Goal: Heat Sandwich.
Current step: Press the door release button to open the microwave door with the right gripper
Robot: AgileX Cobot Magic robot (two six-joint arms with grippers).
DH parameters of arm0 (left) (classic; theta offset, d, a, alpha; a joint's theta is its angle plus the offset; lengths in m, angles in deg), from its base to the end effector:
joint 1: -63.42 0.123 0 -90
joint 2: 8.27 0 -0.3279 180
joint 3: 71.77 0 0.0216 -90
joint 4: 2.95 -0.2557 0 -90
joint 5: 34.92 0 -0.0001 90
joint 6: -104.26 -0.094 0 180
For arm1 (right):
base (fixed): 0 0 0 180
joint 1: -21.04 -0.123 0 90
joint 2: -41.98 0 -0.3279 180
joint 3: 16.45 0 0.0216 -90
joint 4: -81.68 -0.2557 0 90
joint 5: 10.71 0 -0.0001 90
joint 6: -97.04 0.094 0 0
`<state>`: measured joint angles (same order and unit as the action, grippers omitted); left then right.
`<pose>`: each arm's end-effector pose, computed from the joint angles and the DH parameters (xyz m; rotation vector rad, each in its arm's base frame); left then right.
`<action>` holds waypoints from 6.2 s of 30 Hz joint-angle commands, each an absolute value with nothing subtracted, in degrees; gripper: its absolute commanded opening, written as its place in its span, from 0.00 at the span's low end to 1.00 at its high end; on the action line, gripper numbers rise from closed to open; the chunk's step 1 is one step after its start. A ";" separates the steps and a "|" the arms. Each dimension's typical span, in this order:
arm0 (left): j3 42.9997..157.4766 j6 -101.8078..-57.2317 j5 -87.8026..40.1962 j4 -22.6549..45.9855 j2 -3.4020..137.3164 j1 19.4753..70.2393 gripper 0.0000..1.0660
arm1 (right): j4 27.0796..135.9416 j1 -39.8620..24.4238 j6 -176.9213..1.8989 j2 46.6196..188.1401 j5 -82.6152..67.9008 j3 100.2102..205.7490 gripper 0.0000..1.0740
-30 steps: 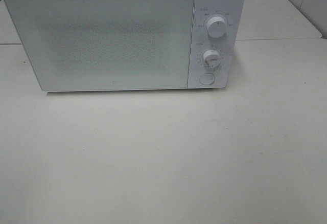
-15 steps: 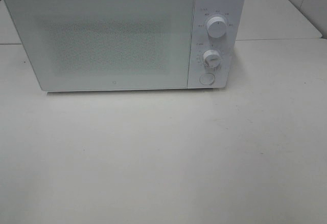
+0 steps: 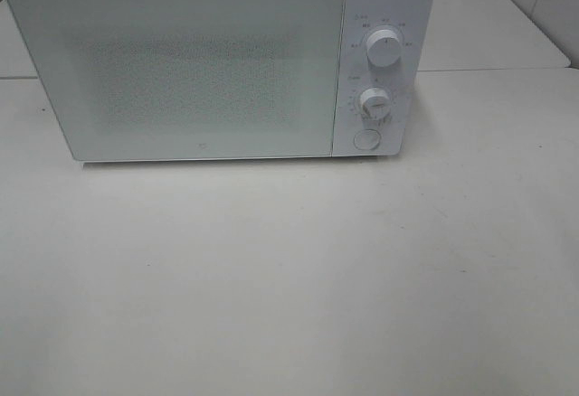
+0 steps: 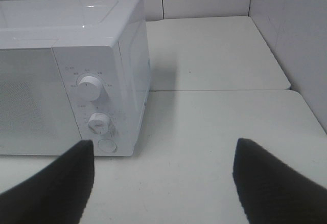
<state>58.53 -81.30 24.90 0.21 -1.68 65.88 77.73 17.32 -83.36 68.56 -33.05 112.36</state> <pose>-0.0405 -0.0062 0.2792 0.0568 2.0246 0.0227 0.0443 0.0054 0.3285 -0.0263 1.7475 0.1119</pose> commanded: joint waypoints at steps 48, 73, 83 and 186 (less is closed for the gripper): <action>58.30 -81.24 24.38 0.26 -3.23 66.11 0.91 | 60.48 2.48 -94.07 132.62 45.50 106.63 0.68; 58.30 -81.24 24.38 0.26 -3.23 66.11 0.91 | 49.25 -17.06 -87.43 147.06 55.52 106.74 0.68; 58.30 -81.24 24.38 0.26 -3.23 66.11 0.91 | 49.31 -17.06 -66.86 147.06 55.52 106.68 0.68; 58.30 -81.24 24.38 0.26 -3.23 66.11 0.91 | 57.27 -6.86 0.24 167.06 35.53 132.53 0.00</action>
<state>58.53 -81.30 24.90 0.21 -1.68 65.88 56.30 -7.20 0.70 166.94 35.53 131.72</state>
